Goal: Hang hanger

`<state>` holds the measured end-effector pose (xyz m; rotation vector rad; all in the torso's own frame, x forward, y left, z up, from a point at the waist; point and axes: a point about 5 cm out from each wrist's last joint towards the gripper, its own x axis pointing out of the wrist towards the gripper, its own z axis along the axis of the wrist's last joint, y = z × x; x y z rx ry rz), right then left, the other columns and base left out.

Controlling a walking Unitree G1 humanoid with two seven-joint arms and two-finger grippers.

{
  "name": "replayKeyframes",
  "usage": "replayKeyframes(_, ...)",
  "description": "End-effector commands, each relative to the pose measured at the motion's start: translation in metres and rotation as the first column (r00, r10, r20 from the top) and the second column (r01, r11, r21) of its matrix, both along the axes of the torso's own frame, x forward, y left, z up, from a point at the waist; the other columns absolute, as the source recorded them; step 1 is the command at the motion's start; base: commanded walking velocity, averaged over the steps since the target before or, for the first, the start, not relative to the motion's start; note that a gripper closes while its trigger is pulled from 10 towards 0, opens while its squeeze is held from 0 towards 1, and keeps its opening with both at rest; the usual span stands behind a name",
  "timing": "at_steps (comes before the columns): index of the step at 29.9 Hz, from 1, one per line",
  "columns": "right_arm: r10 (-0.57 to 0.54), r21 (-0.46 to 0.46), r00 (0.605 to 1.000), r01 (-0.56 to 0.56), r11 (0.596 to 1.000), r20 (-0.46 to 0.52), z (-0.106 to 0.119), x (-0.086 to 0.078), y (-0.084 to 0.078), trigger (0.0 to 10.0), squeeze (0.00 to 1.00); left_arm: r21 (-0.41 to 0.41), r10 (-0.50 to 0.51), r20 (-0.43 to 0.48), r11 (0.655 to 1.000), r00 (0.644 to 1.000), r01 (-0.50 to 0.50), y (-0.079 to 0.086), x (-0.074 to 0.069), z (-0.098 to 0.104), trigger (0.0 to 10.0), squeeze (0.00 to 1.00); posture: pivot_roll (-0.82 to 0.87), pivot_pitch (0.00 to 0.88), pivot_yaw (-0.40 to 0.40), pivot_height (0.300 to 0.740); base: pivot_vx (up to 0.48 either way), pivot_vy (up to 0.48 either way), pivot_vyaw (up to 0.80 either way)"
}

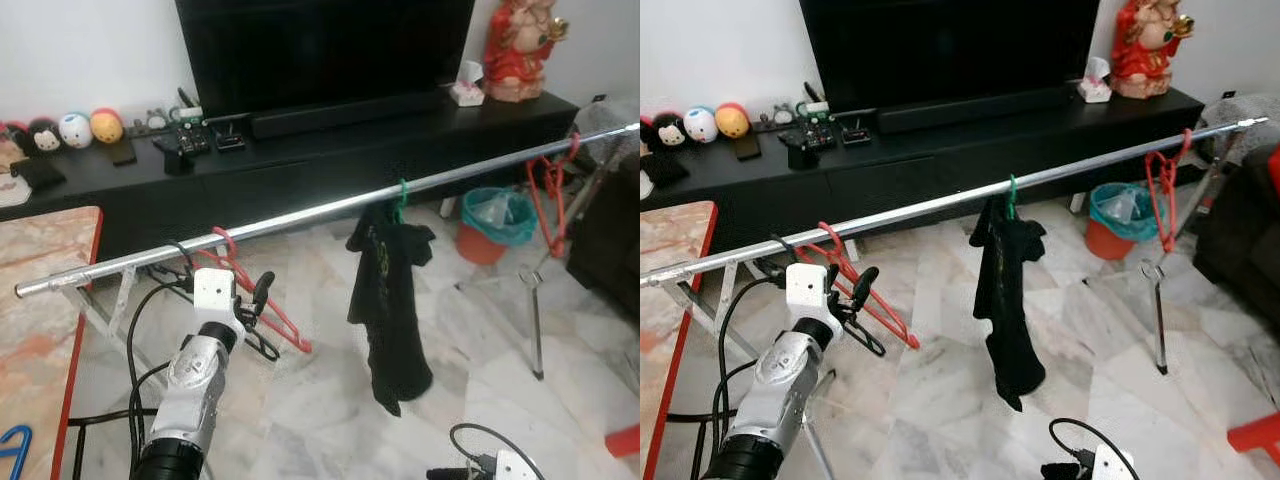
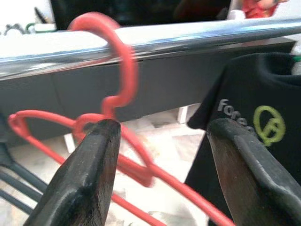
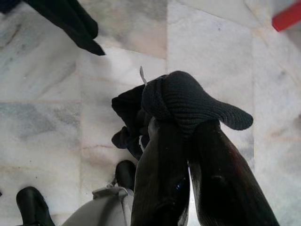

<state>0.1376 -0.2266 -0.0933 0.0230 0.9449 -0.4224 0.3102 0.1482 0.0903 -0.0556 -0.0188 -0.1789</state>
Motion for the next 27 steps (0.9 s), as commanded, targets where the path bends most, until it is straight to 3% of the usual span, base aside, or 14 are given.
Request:
replayKeyframes(1, 0.01, 0.003, 1.0, -0.01, 1.0, 0.014, 0.001, 0.0036, 0.002, 10.0, 0.0, 0.01, 0.006, 0.005, 1.0, 1.0, -0.006, 0.0022, 0.0003, 0.0023, 10.0, 0.0, 0.01, 0.0, 0.014, 0.74, 0.375, 0.0, 0.0)
replayKeyframes(27, 0.017, 0.011, 1.0, -0.017, 1.0, 0.003, -0.0003, 0.0012, 0.0031, 10.0, 0.0, 0.025, -0.023, -0.004, 0.999, 1.0, 0.023, 0.0087, -0.0072, 0.006, 10.0, 0.0, 0.01, 0.002, 0.02, 0.74, 0.027, 0.0, 0.0)
